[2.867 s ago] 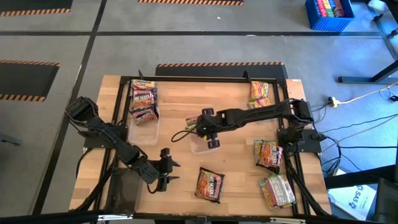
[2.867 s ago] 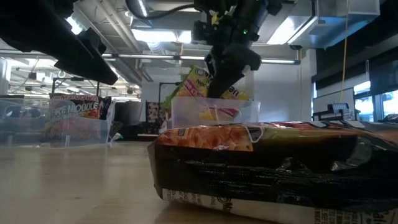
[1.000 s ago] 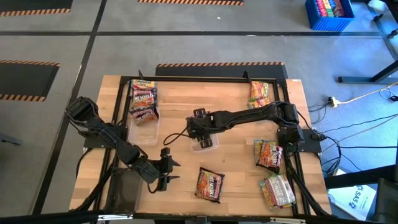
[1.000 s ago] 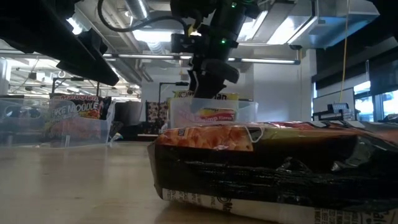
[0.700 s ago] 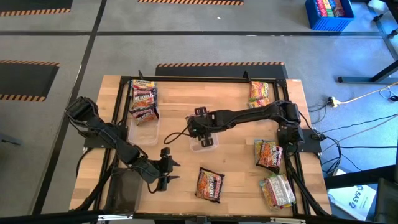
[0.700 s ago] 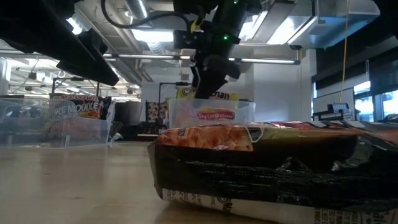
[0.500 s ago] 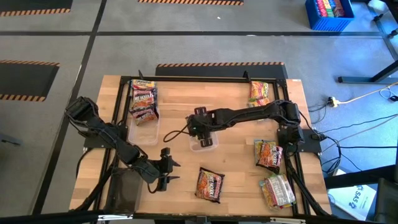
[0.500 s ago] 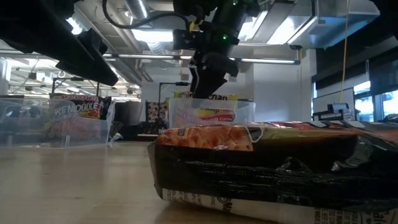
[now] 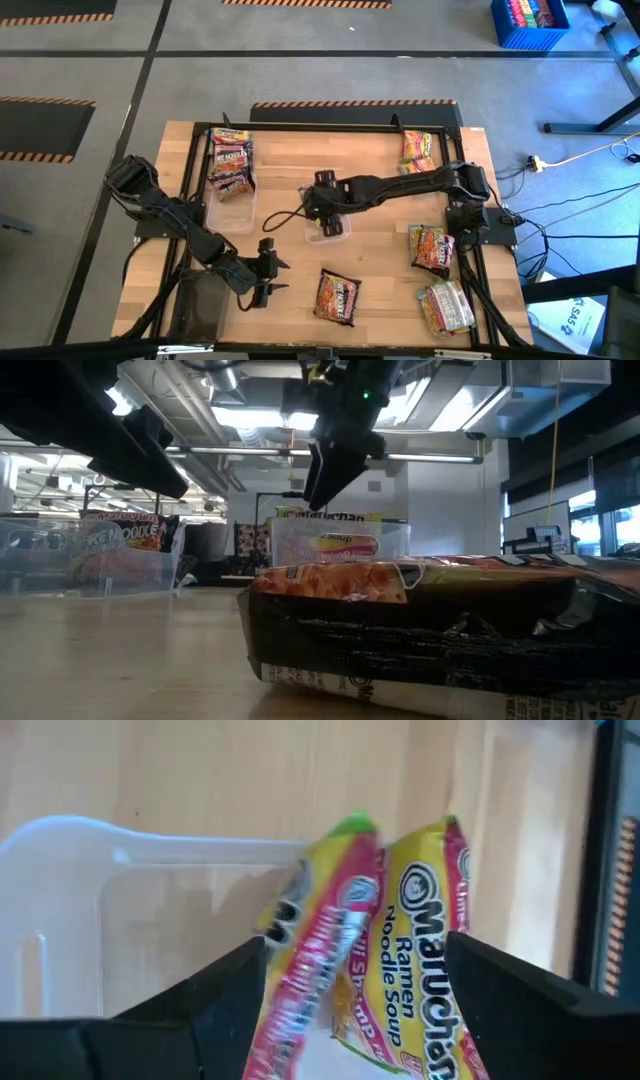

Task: Sort Maruchan noodles
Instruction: Put the green noodle pack into the right transparent bin

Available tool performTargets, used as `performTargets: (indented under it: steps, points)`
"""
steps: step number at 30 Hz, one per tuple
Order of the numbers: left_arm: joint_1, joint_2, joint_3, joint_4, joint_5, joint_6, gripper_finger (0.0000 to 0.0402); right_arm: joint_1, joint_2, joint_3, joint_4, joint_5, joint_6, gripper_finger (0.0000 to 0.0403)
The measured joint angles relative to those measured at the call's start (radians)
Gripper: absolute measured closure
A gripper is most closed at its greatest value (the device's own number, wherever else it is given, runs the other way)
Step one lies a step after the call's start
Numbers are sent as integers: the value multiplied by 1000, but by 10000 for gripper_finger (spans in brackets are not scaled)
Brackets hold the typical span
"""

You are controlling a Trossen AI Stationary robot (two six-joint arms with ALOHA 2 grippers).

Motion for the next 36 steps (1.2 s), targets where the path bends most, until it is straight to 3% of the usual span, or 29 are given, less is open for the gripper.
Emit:
performTargets:
  steps: [7,14,19,25,31,36]
  points:
    - [6,0,0,0,-4,1,172,-33,1,-1,-5,61,41,114]
    - [7,0,0,0,-4,3,172,22,-46,-4,-56,-76,110,113]
    - [20,0,0,0,-4,22,172,96,-55,-4,-96,-83,151,113]
    - [27,0,0,0,-2,24,172,89,-55,-99,22,-81,223,133]
    - [27,0,0,0,0,24,172,59,-54,-202,136,-191,273,162]
    - [29,0,0,0,0,26,172,63,-54,-241,183,-205,289,174]
